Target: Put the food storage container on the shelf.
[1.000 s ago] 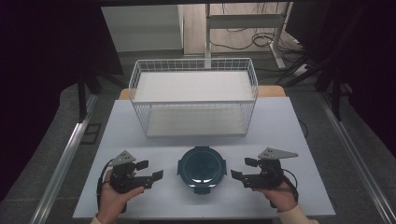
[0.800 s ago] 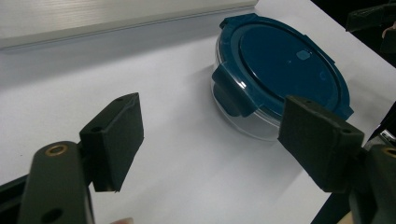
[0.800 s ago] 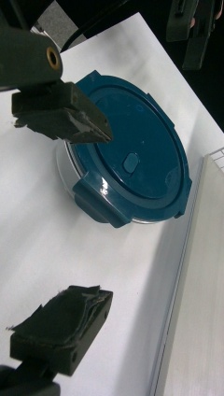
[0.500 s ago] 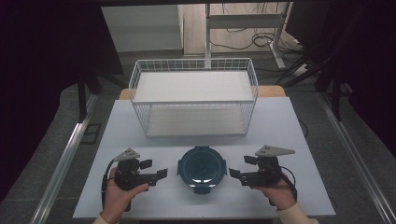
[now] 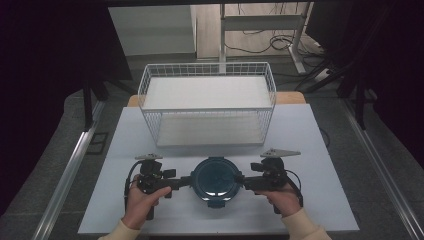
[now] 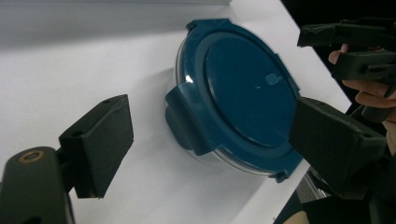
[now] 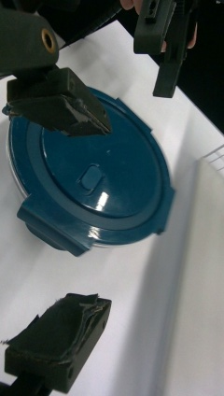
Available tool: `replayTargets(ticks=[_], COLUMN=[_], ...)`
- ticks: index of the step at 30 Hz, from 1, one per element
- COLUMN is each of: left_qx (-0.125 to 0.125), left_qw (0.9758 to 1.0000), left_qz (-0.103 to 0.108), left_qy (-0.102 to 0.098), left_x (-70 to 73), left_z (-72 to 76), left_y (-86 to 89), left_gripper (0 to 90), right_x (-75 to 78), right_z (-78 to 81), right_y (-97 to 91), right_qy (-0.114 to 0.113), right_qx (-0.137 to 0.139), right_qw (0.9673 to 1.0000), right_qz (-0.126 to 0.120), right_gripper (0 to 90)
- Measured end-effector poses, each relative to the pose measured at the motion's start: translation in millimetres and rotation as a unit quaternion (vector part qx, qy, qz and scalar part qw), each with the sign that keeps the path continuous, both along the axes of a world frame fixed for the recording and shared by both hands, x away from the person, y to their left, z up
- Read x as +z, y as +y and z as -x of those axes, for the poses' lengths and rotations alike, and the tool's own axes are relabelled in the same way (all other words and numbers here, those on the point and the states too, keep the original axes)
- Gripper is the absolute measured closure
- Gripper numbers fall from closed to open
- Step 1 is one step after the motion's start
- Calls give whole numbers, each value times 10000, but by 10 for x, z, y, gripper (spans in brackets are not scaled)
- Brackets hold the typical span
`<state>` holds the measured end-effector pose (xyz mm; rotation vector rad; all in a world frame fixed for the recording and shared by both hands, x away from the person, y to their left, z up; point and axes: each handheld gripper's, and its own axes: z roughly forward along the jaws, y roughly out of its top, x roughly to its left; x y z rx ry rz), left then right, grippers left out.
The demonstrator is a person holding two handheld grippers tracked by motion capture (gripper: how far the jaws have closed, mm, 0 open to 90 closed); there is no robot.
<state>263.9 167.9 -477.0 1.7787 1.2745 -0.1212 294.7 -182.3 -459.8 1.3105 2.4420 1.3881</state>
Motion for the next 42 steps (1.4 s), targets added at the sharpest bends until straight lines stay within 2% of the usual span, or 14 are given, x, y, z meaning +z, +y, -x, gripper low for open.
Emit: replayTargets(ticks=[4,7,16,18,23,25,26,31,33,34,35,36,38,42], left_qx=[1,-20,-65,-82,-118,-186,-265,-261,-264,-276,-276,-302,-317,-196], left_qw=[9999,9997,9995,9994,9990,9984,9963,9956,9951,9948,9948,9945,9942,9947], left_qz=[92,155,204,217,268,326,575,595,643,635,635,671,690,570], left_qy=[87,171,214,262,334,418,583,668,704,740,740,750,756,830], left_x=[-55,-116,-177,-208,-252,-273,-314,-359,-376,-391,-391,-395,-397,-396], left_z=[-18,-44,-79,-102,-124,-127,-142,-161,-167,-173,-173,-174,-174,-174], left_y=[18,17,-45,-79,-128,-170,-202,-230,-236,-246,-246,-257,-264,-282], left_gripper=[136,135,144,143,143,144,144,150,156,160,166,177,188,259], right_x=[-65,-128,-284,-330,-364,-380,-397,-422,-453,-479,-479,-494,-498,-487], right_z=[-32,-74,-97,-114,-121,-121,-120,-116,-119,-124,-124,-126,-125,-127], right_y=[8,42,125,140,160,170,183,201,207,211,211,214,216,198], right_qy=[162,426,704,845,977,1020,1063,1149,1242,1358,1358,1454,1478,1598], right_qx=[-66,-84,-150,-151,-181,-181,-164,-145,-140,-156,-156,-164,-137,-269], right_qw=[9998,9989,9974,9962,9947,9943,9937,9925,9909,9889,9889,9871,9864,9839], right_qz=[-29,-156,-81,-175,-250,-266,-301,-400,-507,-587,-587,-658,-708,-758], right_gripper=[130,125,110,106,103,103,105,119,127,131,131,150,168,217])
